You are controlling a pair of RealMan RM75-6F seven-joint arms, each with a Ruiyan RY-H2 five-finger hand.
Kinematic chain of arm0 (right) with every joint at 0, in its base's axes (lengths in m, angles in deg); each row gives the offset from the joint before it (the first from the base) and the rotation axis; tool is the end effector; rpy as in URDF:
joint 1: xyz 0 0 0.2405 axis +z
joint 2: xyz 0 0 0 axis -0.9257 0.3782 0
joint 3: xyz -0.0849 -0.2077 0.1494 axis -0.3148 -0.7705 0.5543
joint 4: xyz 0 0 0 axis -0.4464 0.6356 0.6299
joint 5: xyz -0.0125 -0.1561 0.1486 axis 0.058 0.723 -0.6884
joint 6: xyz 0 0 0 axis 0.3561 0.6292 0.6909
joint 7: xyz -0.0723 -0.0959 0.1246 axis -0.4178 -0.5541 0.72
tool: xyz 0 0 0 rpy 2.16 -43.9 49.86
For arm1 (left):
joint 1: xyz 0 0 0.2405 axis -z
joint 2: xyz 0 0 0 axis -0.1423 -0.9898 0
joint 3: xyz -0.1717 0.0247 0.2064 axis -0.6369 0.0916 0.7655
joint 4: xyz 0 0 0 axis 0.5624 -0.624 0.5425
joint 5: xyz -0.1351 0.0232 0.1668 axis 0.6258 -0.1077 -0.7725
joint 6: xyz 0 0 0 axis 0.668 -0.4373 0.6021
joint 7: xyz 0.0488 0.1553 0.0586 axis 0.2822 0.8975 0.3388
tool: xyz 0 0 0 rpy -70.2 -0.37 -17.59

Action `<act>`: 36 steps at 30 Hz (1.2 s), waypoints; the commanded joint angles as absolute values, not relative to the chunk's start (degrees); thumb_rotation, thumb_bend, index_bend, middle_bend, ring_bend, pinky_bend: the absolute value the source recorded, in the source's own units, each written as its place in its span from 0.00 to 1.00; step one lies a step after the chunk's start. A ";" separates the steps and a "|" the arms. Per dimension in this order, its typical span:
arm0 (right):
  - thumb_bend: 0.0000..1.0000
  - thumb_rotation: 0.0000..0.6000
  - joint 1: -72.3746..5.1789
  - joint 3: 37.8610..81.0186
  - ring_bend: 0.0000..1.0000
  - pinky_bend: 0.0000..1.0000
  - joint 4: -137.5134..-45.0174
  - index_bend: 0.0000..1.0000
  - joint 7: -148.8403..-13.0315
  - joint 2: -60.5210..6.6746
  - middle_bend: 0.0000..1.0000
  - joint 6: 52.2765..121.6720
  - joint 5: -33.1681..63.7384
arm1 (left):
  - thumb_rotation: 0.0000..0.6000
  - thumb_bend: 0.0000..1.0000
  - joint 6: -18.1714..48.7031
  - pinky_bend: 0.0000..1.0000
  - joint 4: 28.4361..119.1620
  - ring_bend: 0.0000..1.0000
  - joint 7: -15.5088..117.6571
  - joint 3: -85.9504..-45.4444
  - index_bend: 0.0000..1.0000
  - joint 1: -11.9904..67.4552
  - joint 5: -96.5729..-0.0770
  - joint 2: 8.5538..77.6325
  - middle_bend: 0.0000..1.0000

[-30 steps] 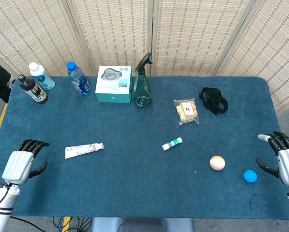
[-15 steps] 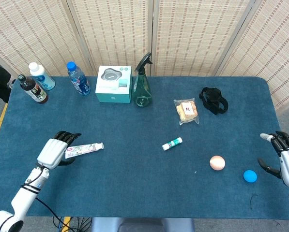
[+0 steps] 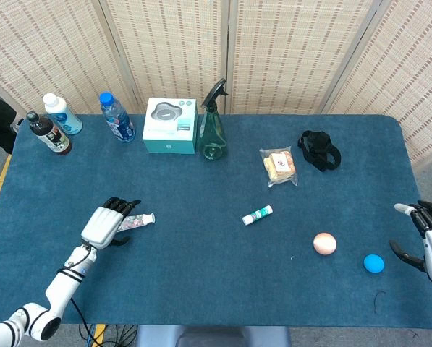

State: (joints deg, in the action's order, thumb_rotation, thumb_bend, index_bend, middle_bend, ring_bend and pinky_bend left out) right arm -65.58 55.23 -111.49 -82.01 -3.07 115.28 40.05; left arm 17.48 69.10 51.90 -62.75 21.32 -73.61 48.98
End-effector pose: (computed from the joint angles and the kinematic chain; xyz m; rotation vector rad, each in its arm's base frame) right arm -0.3129 -0.2059 0.2098 1.2968 -0.7527 0.9747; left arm -0.2562 0.3481 -0.0093 -1.8329 -0.8460 -0.9242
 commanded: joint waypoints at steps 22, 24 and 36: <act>0.13 1.00 -65.95 55.23 0.20 0.28 -111.37 0.30 -81.78 -3.23 0.34 114.79 39.58 | 1.00 0.18 20.03 0.12 56.40 0.19 48.27 -62.97 0.24 23.79 -69.76 54.14 0.29; 0.13 1.00 -65.89 55.22 0.20 0.28 -111.40 0.30 -81.82 -3.20 0.34 114.64 39.57 | 1.00 0.19 20.39 0.12 55.81 0.19 49.01 -62.95 0.25 23.94 -69.45 54.21 0.29; 0.13 1.00 -65.94 55.19 0.20 0.28 -111.18 0.30 -81.51 -3.29 0.34 114.07 39.11 | 1.00 0.23 21.39 0.12 57.03 0.22 50.42 -62.33 0.32 24.04 -68.50 53.38 0.35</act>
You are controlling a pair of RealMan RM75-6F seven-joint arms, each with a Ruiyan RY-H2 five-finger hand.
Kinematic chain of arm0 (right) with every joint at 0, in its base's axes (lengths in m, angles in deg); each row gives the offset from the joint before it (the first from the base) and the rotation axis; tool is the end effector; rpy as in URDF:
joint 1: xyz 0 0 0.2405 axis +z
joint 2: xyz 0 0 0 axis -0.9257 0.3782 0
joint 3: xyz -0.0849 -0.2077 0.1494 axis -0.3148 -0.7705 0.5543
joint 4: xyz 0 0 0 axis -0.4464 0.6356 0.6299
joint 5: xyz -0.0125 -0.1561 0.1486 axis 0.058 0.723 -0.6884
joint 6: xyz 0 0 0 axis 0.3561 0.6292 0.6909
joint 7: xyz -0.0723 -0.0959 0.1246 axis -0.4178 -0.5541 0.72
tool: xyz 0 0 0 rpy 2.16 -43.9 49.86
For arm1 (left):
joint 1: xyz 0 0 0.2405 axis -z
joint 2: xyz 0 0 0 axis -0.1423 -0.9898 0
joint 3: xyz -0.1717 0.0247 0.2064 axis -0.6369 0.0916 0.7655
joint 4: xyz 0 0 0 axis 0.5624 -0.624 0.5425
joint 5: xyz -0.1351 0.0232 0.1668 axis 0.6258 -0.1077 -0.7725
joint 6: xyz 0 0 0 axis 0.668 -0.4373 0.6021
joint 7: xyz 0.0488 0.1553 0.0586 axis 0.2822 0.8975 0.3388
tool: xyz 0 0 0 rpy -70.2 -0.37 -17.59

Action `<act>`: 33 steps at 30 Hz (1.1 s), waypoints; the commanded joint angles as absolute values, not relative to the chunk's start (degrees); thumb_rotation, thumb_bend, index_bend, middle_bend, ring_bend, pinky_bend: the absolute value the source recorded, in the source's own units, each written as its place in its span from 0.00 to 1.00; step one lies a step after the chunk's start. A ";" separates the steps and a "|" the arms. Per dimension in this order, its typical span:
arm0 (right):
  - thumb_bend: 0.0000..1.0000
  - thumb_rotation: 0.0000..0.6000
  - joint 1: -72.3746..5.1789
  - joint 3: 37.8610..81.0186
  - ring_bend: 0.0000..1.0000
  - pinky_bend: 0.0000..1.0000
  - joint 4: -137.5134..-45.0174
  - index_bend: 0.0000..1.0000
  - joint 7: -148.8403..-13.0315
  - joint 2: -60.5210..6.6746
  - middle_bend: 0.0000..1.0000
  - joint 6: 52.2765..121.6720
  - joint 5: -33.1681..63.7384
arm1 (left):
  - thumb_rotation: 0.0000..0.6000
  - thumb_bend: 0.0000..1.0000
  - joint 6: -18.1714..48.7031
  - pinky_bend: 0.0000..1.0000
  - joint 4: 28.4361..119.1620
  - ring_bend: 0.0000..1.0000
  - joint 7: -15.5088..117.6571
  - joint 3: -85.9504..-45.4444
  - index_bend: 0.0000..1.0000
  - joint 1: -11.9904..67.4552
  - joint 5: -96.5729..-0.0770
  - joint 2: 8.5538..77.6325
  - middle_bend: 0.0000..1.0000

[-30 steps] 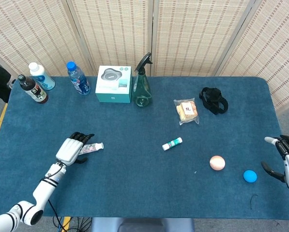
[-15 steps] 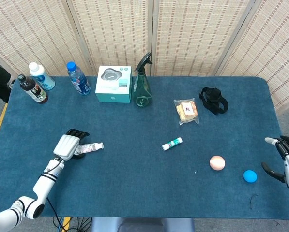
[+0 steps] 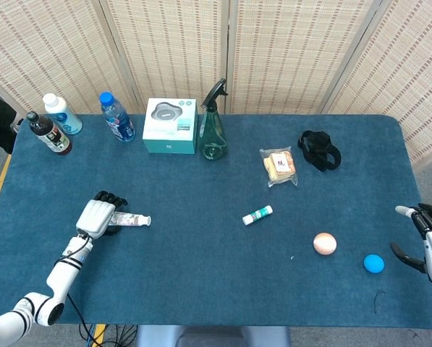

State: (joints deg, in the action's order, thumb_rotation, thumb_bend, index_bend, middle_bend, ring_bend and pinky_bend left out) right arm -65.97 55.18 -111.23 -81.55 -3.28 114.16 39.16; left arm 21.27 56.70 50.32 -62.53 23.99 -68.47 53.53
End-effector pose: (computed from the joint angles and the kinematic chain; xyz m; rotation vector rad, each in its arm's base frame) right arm -0.3190 -0.2041 0.2071 1.2891 -0.7833 0.9548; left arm -0.2898 0.3784 -0.0145 -1.7757 -0.8448 -0.7916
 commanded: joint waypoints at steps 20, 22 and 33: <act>0.13 1.00 -66.28 55.12 0.20 0.28 -110.96 0.30 -80.87 -3.14 0.34 113.97 38.84 | 1.00 0.32 21.61 0.16 56.27 0.33 47.05 -61.83 0.45 24.64 -68.81 54.26 0.50; 0.13 1.00 -66.29 55.14 0.20 0.28 -111.02 0.30 -80.92 -3.11 0.34 114.00 38.86 | 1.00 0.34 21.12 0.16 55.54 0.36 45.37 -61.67 0.48 24.77 -69.50 54.33 0.54; 0.13 1.00 -65.20 55.08 0.20 0.28 -112.32 0.30 -81.51 -1.73 0.34 113.76 41.65 | 1.00 0.38 17.70 0.27 57.20 0.44 32.98 -60.40 0.55 26.22 -74.82 51.20 0.63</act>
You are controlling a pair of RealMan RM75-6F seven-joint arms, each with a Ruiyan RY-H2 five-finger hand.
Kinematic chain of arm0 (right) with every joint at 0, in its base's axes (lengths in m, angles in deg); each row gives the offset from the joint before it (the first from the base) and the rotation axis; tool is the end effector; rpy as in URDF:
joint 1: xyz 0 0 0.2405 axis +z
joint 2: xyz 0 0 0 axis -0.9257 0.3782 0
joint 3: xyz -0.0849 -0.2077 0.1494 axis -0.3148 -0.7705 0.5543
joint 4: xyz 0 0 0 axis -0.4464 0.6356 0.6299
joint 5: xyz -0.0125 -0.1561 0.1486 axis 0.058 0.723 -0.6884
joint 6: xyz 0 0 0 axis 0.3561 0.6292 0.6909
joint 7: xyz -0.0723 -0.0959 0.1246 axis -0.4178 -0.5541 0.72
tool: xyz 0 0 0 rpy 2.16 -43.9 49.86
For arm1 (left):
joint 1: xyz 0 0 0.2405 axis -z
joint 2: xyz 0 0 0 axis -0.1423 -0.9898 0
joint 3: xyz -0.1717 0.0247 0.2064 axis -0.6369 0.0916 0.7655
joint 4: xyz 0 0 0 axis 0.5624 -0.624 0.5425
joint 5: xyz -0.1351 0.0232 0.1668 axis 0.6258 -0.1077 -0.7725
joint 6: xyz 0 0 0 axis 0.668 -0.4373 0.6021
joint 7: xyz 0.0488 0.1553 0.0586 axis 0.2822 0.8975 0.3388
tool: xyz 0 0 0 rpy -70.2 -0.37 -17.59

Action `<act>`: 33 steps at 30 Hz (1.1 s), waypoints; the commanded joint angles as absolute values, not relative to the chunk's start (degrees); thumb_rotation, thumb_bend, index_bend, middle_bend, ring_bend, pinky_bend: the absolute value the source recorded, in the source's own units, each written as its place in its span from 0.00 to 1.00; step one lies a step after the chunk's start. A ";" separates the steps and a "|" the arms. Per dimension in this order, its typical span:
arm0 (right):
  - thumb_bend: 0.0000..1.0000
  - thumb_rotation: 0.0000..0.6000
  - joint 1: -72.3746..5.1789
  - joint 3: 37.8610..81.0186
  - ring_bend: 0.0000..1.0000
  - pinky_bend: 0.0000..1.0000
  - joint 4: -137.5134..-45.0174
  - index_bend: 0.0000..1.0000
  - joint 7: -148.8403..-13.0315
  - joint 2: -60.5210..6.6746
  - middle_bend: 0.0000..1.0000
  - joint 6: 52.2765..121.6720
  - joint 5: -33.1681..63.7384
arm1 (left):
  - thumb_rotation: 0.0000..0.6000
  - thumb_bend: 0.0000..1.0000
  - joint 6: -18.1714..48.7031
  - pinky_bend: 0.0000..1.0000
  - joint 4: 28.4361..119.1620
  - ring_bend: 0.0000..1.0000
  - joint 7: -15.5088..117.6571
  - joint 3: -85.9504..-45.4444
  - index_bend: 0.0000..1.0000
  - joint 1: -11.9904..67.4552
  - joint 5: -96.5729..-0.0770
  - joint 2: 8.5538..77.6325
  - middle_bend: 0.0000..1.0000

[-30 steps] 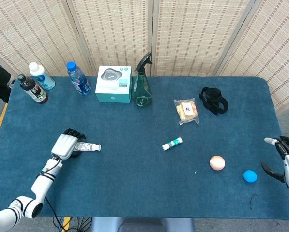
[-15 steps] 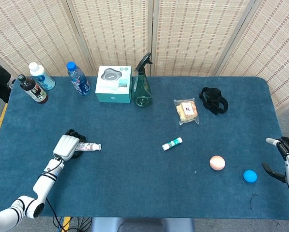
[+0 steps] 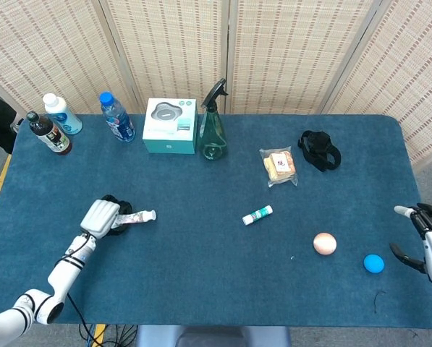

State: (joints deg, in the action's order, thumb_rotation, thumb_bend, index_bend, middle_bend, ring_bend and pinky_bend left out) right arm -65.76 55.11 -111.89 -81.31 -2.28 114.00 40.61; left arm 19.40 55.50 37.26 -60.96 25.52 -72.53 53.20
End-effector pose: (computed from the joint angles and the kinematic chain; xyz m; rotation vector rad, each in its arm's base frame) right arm -0.3130 -0.2051 0.2090 1.3172 -0.7731 0.9678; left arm -0.2769 0.3815 -0.0136 -1.7912 -0.9535 -0.9510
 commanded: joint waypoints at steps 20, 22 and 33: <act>0.08 1.00 -46.29 58.49 0.20 0.28 -117.61 0.35 -83.62 -3.27 0.35 101.76 59.10 | 1.00 0.39 19.80 0.27 83.32 0.47 20.90 -59.95 0.57 32.94 -80.51 37.34 0.66; 0.07 1.00 -43.99 58.66 0.20 0.28 -117.94 0.37 -82.99 -4.13 0.35 99.64 59.76 | 1.00 0.39 20.51 0.27 84.45 0.47 20.61 -60.43 0.57 33.67 -80.05 36.93 0.66; 0.07 1.00 -34.49 60.31 0.20 0.28 -116.01 0.42 -88.29 -12.24 0.36 92.39 61.58 | 1.00 0.41 23.68 0.27 87.32 0.47 12.38 -62.10 0.58 36.15 -77.35 34.31 0.67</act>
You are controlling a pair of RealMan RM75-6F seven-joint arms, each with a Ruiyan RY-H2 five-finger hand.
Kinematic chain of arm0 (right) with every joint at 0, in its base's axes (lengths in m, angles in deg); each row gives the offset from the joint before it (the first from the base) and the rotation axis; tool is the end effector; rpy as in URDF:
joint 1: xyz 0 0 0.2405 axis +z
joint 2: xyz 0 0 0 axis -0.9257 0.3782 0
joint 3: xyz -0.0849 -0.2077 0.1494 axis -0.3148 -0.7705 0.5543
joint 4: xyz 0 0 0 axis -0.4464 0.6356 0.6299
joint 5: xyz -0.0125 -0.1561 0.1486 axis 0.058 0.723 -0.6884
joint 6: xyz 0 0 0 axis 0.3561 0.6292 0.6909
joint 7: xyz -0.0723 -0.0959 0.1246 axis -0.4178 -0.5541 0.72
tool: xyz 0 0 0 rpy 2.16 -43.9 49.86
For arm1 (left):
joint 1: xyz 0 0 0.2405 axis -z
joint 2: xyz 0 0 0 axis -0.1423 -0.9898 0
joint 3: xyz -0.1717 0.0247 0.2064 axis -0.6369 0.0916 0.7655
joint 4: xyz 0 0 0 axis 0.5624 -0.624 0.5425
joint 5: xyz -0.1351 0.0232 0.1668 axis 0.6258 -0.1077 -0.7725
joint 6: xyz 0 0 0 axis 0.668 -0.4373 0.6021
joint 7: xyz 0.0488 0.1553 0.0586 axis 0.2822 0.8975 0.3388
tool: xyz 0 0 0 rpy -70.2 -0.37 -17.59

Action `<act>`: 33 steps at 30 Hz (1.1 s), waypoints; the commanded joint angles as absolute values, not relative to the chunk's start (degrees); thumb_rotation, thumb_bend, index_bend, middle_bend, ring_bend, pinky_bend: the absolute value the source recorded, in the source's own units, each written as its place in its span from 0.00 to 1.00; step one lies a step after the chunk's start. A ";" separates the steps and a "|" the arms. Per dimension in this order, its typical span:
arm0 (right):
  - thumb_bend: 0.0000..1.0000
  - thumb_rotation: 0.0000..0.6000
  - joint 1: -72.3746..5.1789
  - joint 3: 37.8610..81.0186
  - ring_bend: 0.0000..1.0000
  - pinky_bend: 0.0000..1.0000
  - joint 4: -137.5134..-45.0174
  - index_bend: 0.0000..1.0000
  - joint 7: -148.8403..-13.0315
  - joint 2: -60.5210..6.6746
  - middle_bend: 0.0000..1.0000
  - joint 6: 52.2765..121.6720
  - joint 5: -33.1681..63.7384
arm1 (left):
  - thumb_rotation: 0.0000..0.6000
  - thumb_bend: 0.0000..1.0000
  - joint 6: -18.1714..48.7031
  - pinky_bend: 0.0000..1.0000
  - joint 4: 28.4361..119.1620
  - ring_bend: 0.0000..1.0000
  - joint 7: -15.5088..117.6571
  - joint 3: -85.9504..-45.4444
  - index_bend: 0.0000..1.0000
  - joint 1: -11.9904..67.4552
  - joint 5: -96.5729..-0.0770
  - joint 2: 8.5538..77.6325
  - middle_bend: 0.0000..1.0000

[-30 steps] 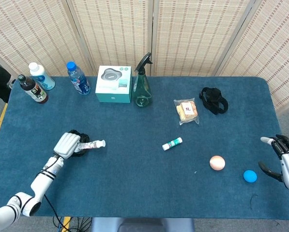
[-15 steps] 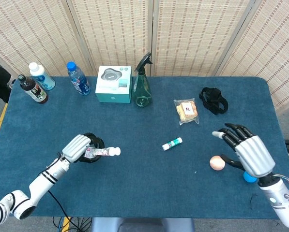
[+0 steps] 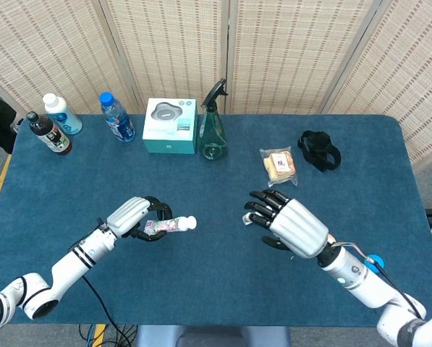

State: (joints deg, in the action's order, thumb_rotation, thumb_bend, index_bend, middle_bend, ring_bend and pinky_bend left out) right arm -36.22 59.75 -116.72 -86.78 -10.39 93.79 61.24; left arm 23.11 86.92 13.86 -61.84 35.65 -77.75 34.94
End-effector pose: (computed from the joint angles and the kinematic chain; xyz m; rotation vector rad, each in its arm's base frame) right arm -0.1060 -0.2996 0.0996 2.0325 -0.3664 1.3899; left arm -0.1430 0.3693 0.0272 -1.9583 -1.4052 -1.3671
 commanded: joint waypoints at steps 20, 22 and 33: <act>0.11 1.00 -24.50 62.72 0.20 0.28 -109.95 0.43 -94.06 -23.16 0.36 87.97 57.62 | 1.00 0.41 23.31 0.27 89.65 0.47 11.02 -61.36 0.58 37.09 -78.34 32.98 0.67; 0.11 1.00 -23.95 62.69 0.20 0.28 -109.48 0.43 -94.02 -23.69 0.36 87.77 57.18 | 1.00 0.41 23.66 0.27 89.68 0.47 11.23 -61.36 0.58 37.30 -78.15 33.08 0.67; 0.12 1.00 -21.49 61.96 0.20 0.28 -108.08 0.43 -94.55 -25.87 0.36 87.17 55.39 | 1.00 0.41 24.87 0.27 90.21 0.47 11.95 -61.46 0.58 38.21 -77.37 33.47 0.67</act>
State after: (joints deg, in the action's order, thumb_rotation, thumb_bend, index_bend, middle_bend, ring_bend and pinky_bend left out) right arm -21.54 62.01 -108.14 -94.49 -25.81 87.23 55.46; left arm 24.86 90.19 11.93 -61.46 38.19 -77.38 33.47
